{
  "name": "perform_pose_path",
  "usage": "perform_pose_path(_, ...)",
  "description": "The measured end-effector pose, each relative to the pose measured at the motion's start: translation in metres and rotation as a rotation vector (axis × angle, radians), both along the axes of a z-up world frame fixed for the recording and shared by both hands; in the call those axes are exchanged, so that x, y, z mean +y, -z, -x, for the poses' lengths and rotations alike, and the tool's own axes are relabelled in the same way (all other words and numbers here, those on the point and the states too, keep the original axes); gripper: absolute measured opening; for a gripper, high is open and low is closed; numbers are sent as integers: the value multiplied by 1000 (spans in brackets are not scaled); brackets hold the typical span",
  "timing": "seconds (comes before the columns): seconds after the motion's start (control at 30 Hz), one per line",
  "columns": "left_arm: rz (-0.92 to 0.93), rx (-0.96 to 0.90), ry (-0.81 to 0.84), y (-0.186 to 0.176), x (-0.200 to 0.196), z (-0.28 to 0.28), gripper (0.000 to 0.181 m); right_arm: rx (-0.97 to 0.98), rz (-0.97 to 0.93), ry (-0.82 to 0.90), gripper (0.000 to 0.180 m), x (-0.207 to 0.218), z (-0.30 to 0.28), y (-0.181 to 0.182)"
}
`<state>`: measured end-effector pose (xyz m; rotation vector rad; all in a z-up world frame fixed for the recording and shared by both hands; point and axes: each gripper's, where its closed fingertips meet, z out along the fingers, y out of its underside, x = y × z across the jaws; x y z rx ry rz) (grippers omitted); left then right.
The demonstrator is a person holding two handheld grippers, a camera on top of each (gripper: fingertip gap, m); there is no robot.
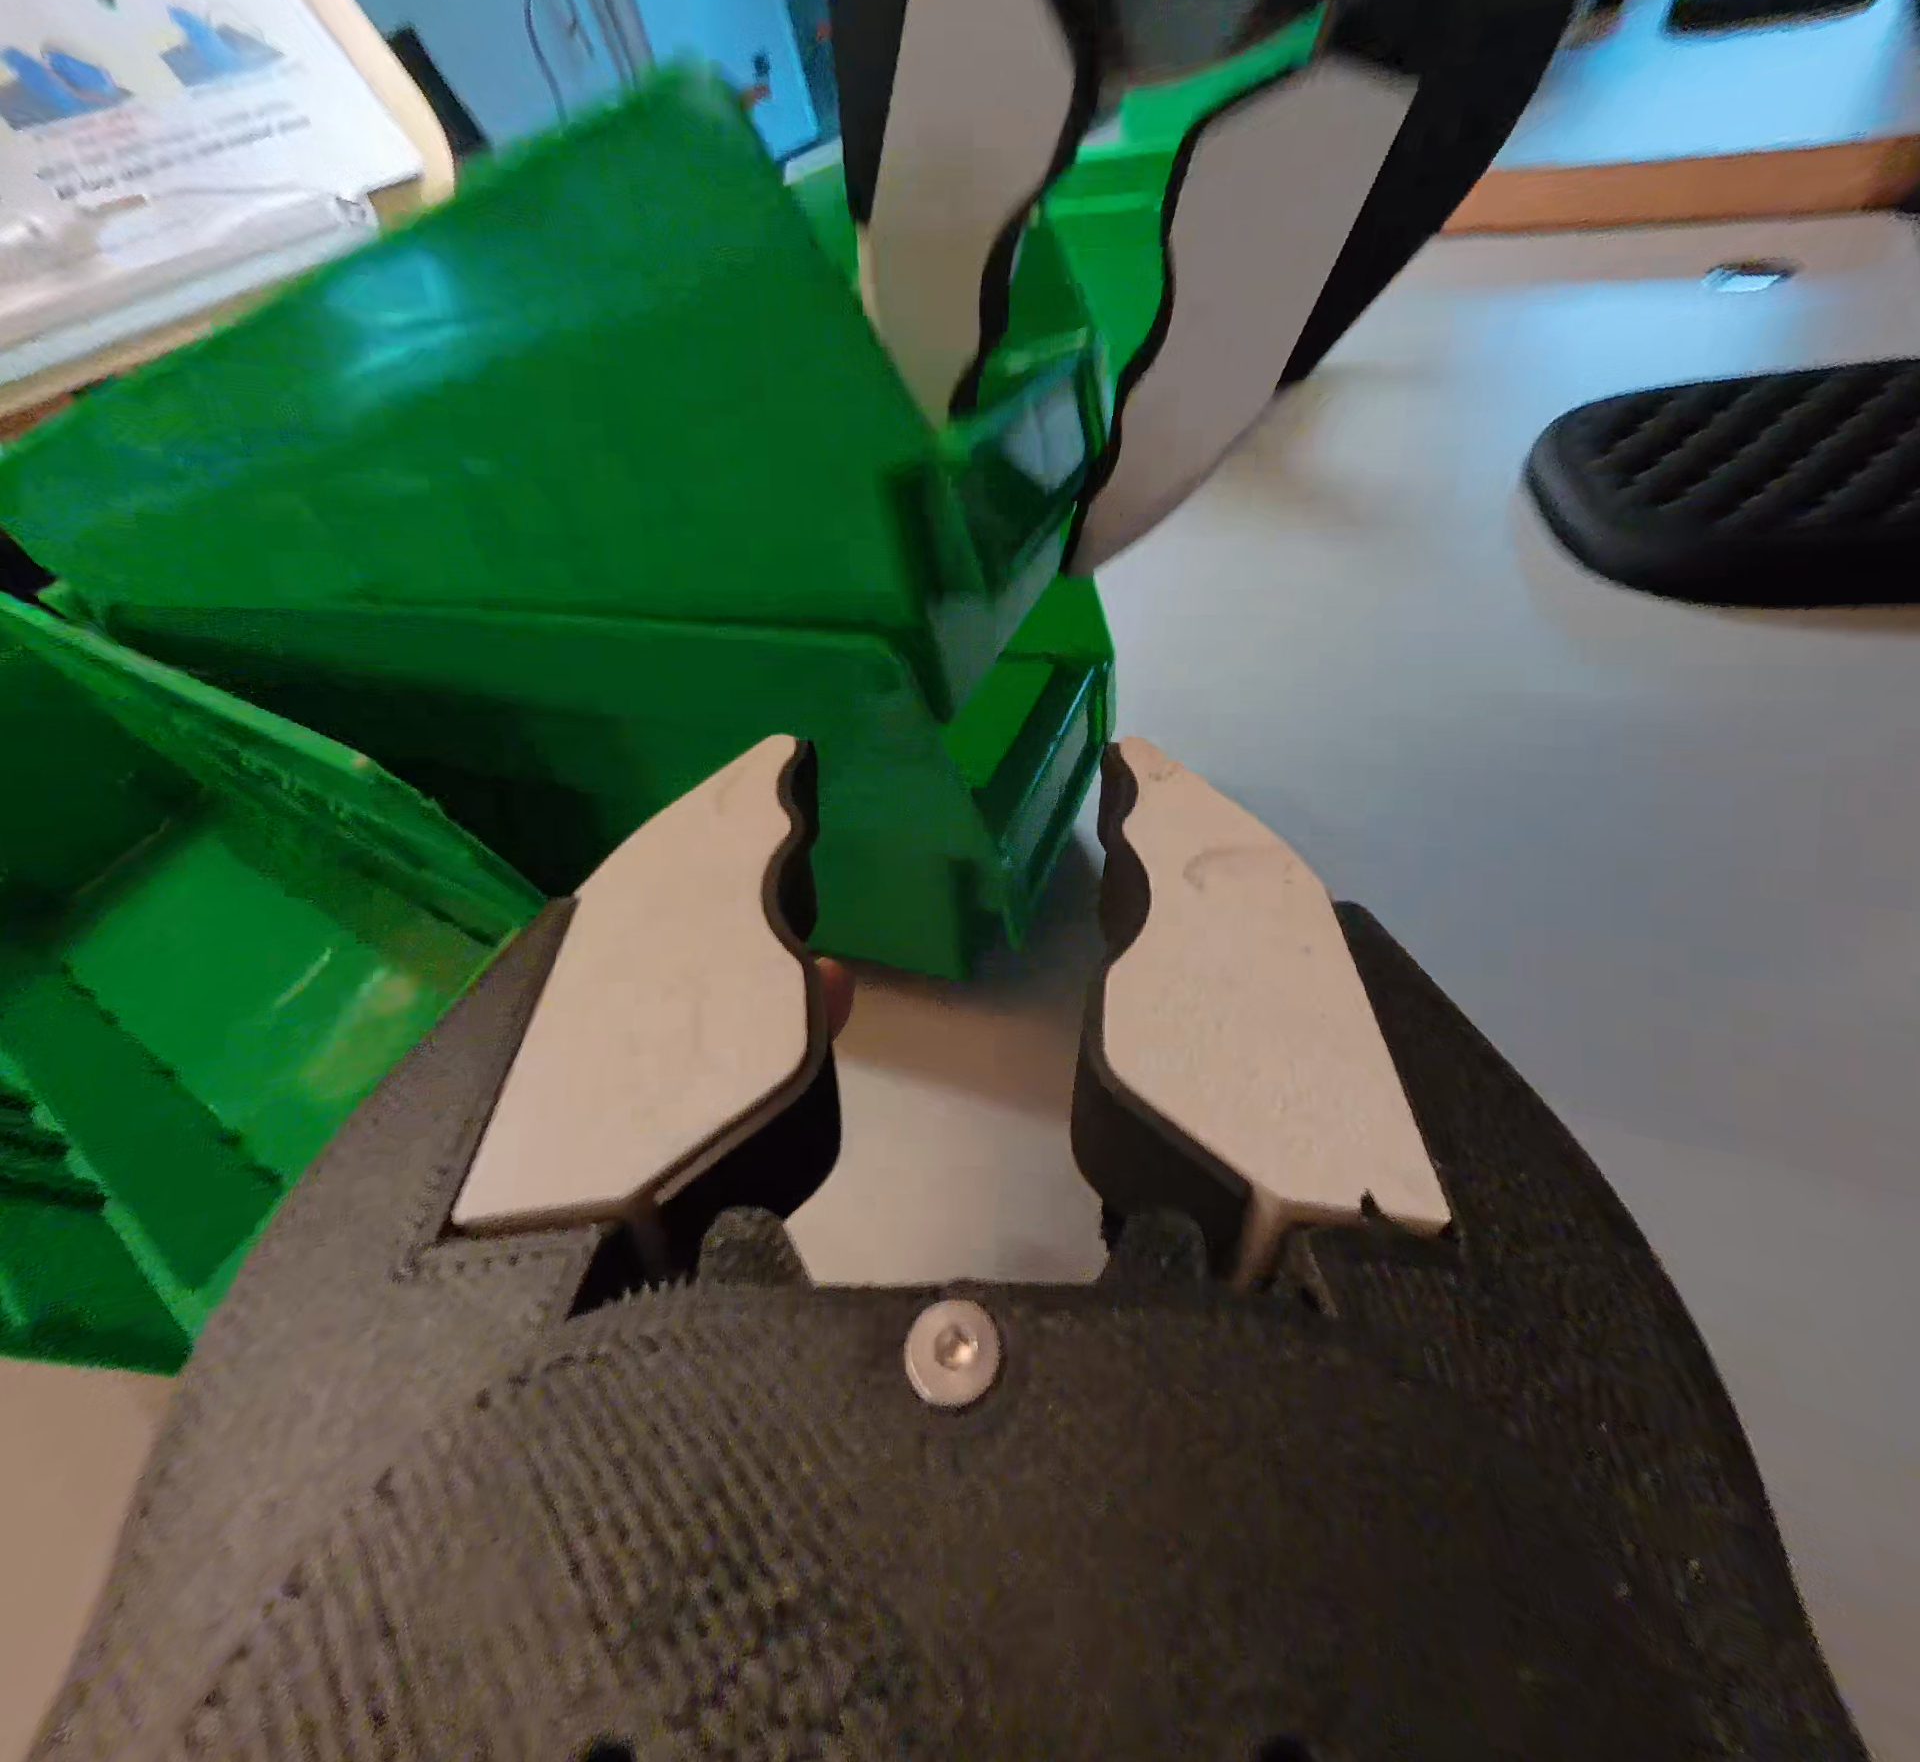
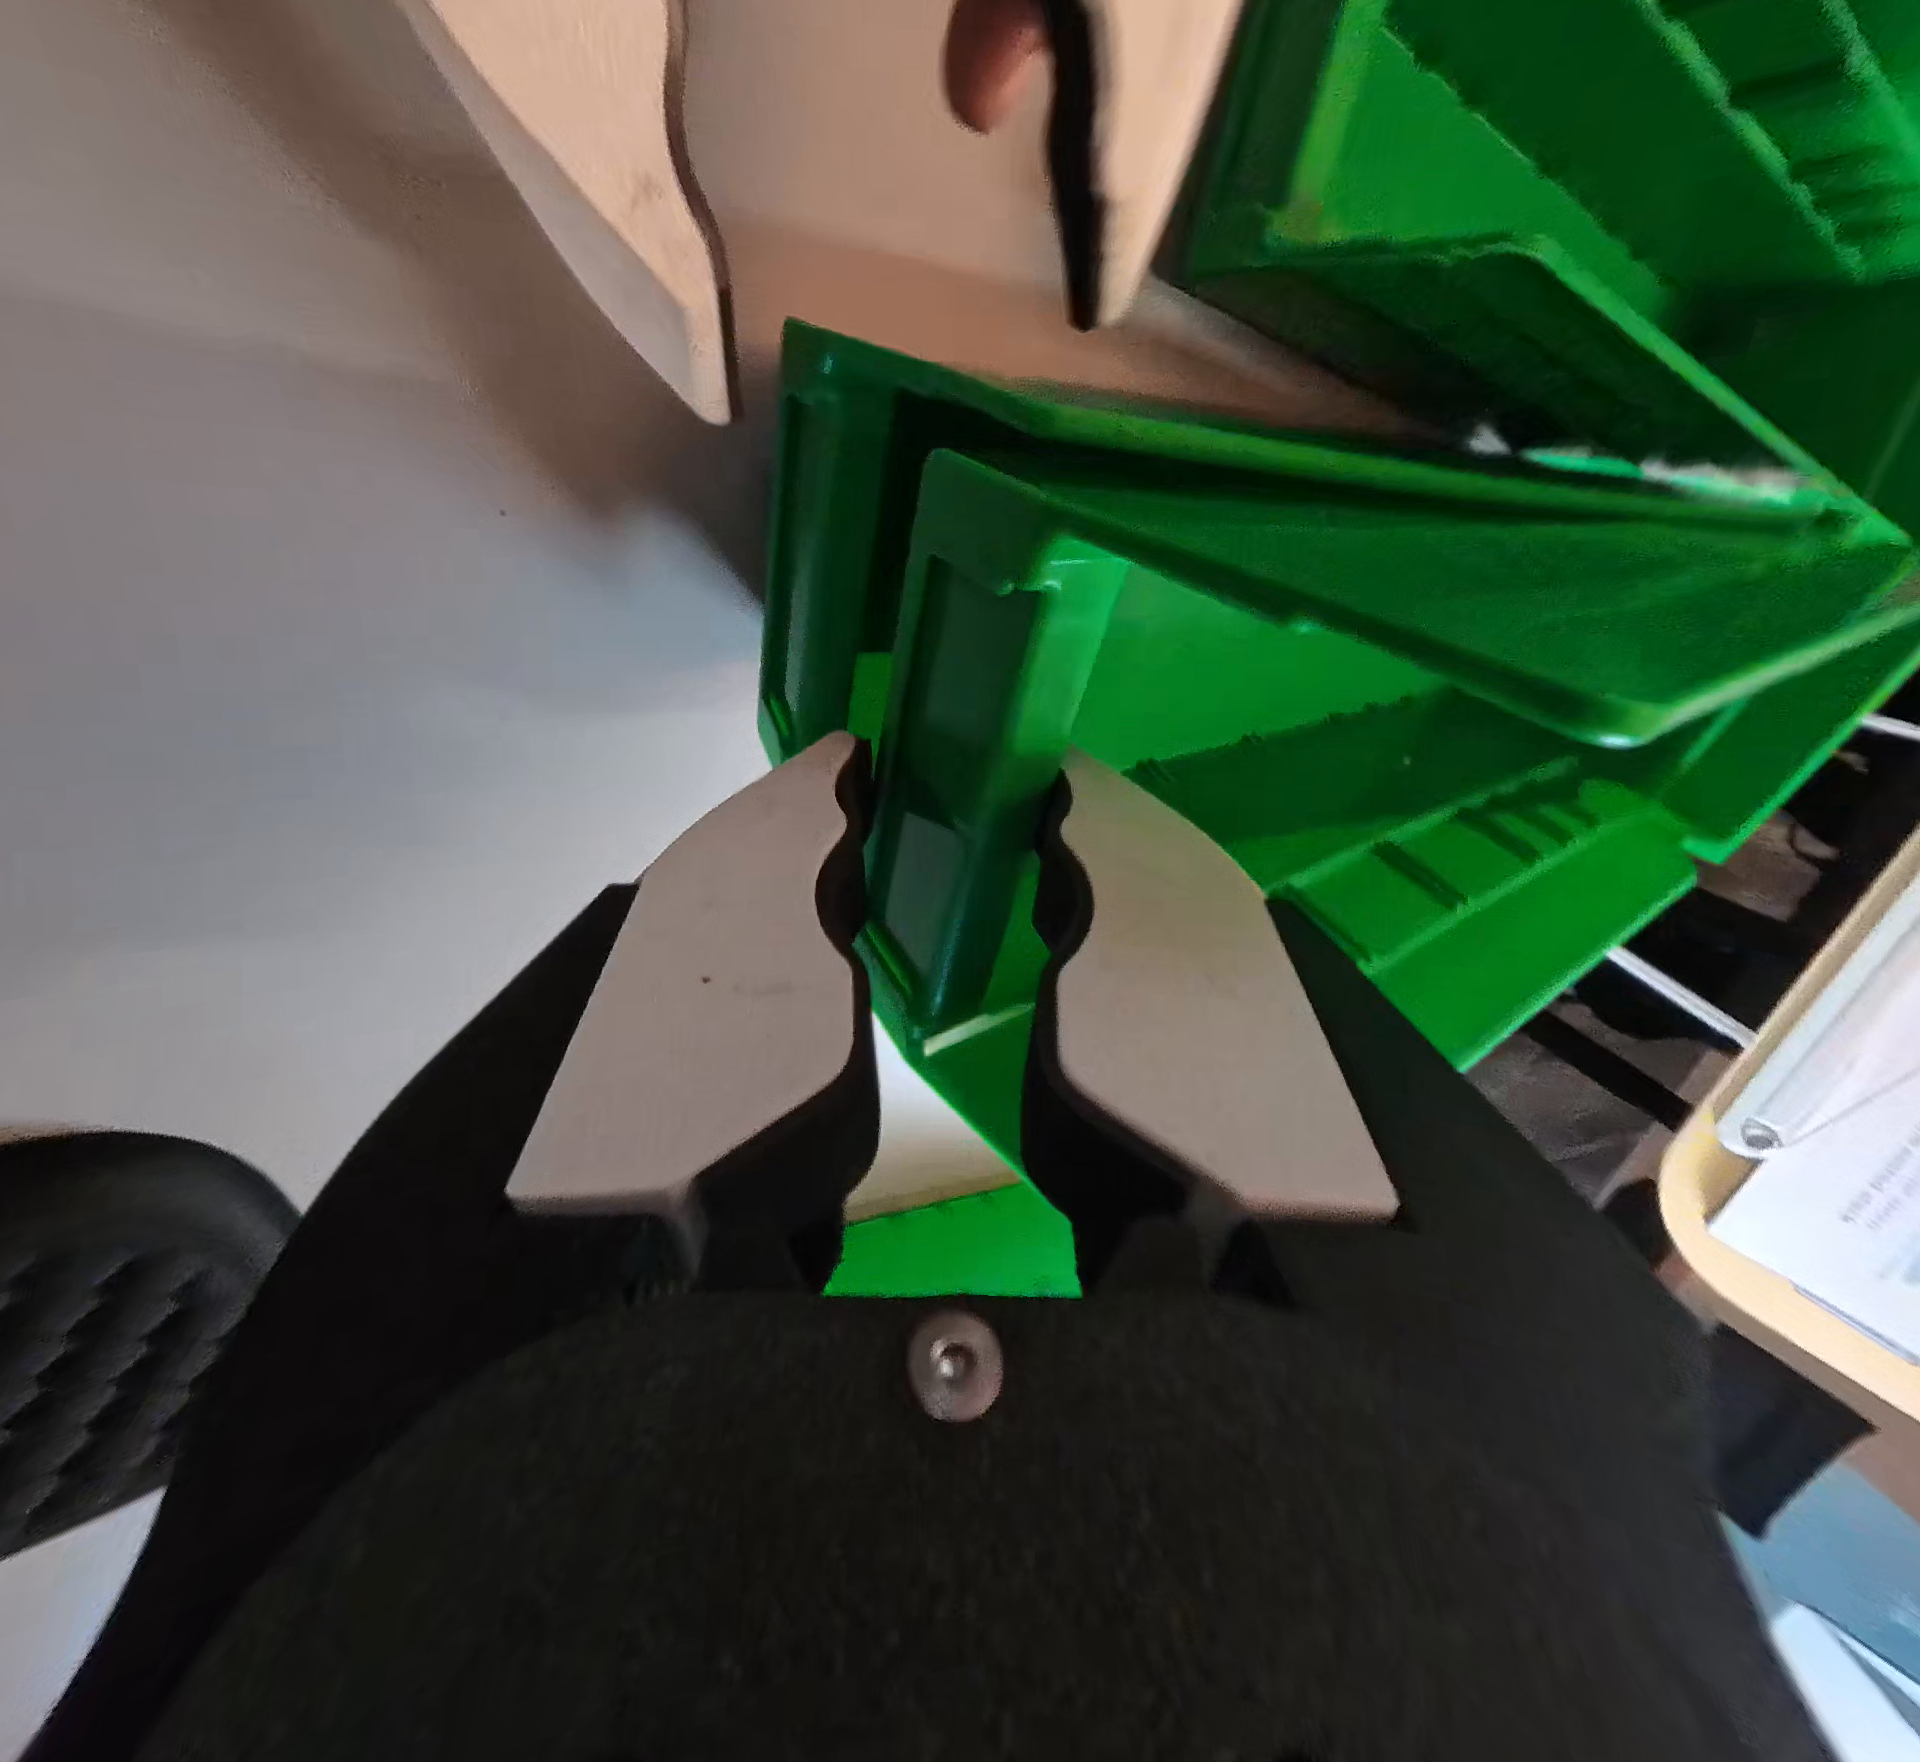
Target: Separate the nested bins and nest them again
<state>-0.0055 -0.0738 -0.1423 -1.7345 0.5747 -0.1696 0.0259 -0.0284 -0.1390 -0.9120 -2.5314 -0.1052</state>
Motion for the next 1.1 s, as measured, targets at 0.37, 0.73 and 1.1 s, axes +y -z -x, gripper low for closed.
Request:
perform_pose_path(0.37, 103, 6, -117, 26, 23, 18, 31, 77, 66, 59, 30, 11, -1, -35)
perform_pose_path(0.73, 178, 7, -155, 39, 28, 25, 24, 340, 61, 126, 29, 36, -34, -151)
perform_pose_path(1.1, 129, 50, -158, 32, 21, 29, 21, 87, -314, 270, 29, 117, -88, 27)
